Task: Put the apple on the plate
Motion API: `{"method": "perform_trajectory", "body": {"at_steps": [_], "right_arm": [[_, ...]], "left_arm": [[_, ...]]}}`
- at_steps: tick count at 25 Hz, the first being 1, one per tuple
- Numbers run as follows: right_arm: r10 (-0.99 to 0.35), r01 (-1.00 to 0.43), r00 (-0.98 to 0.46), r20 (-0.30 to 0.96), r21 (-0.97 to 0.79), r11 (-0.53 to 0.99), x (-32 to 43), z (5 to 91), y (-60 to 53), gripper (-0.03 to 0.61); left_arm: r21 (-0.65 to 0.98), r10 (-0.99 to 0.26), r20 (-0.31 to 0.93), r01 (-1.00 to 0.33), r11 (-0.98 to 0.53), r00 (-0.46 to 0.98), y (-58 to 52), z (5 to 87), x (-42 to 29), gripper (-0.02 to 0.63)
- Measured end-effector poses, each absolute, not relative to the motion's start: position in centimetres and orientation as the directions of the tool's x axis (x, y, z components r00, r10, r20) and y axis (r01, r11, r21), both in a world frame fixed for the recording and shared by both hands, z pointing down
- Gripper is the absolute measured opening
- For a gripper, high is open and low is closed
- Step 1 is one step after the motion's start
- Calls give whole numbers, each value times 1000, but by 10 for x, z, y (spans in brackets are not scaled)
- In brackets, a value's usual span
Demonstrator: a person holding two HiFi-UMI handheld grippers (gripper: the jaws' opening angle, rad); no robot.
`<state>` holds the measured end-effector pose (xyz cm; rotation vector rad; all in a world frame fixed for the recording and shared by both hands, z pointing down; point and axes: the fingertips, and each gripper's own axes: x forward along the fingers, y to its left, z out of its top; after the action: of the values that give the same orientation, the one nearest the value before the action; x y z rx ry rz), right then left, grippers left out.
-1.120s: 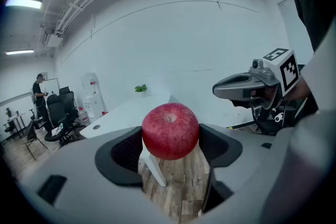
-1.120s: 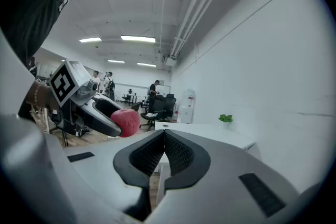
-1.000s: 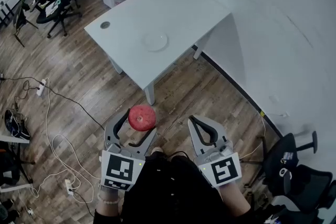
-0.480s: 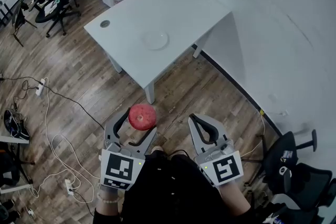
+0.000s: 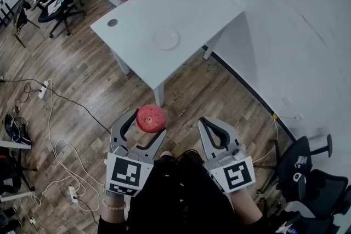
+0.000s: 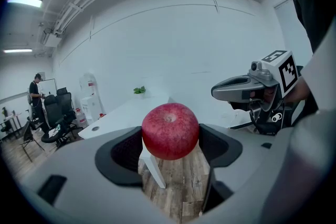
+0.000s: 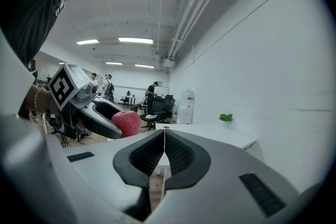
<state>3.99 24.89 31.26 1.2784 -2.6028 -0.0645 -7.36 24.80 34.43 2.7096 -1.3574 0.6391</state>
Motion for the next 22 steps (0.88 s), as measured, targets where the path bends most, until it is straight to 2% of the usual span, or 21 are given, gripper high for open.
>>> {"method": "perform_trajectory", "body": {"at_steps": [22], "right_arm": [[-781, -765, -588, 208, 169, 621, 32, 308, 253, 41]], "left_arm": [[-157, -782, 345, -789, -593, 519, 246, 336, -89, 348]]}}
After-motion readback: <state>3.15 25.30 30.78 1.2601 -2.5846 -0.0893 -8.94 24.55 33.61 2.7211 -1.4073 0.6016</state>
